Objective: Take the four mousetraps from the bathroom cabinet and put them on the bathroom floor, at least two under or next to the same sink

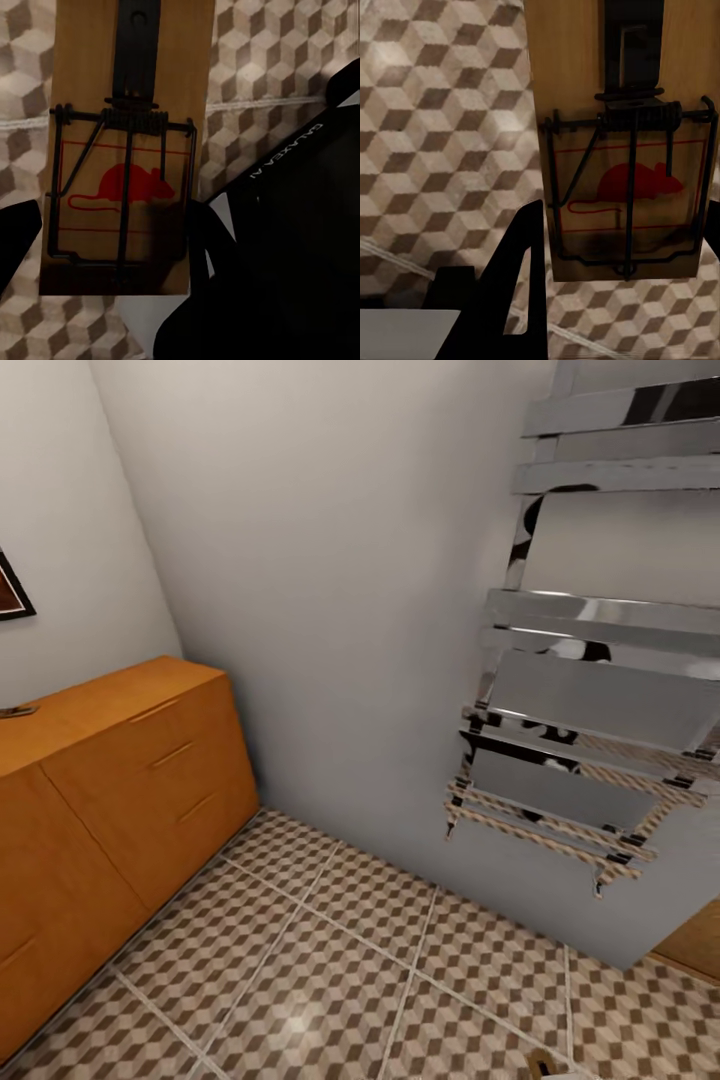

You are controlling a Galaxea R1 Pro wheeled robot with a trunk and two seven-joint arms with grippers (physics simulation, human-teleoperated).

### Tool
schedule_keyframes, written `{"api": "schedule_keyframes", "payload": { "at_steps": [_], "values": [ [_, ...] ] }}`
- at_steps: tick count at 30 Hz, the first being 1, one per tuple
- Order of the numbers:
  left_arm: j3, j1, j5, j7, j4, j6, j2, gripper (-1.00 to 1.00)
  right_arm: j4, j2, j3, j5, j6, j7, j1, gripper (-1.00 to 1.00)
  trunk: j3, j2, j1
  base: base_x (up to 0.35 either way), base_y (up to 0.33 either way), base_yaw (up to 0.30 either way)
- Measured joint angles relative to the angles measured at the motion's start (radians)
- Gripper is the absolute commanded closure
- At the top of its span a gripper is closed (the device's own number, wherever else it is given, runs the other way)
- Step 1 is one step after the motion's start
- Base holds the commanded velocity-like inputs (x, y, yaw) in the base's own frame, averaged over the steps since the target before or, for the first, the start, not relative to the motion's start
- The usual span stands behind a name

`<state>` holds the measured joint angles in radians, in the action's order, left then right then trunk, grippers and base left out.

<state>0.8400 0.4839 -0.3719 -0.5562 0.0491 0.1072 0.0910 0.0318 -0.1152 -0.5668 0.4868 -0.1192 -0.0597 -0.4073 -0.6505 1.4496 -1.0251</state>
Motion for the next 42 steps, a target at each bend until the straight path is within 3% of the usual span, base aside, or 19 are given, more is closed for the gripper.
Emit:
{"api": "schedule_keyframes", "payload": {
  "at_steps": [22,42],
  "values": [
    [0.000,0.000,0.000,0.000,0.000,0.000,0.000,1.00,-0.001,0.003,0.000,0.000,0.000,0.000,0.000,1.00,-0.017,0.000,0.000,0.000,0.000,-0.256],
    [0.000,0.000,0.000,0.000,0.000,0.000,0.000,1.00,-0.001,0.003,0.000,0.000,0.000,0.000,0.000,1.00,-0.018,0.000,0.000,0.000,0.000,-0.284]
  ]
}}
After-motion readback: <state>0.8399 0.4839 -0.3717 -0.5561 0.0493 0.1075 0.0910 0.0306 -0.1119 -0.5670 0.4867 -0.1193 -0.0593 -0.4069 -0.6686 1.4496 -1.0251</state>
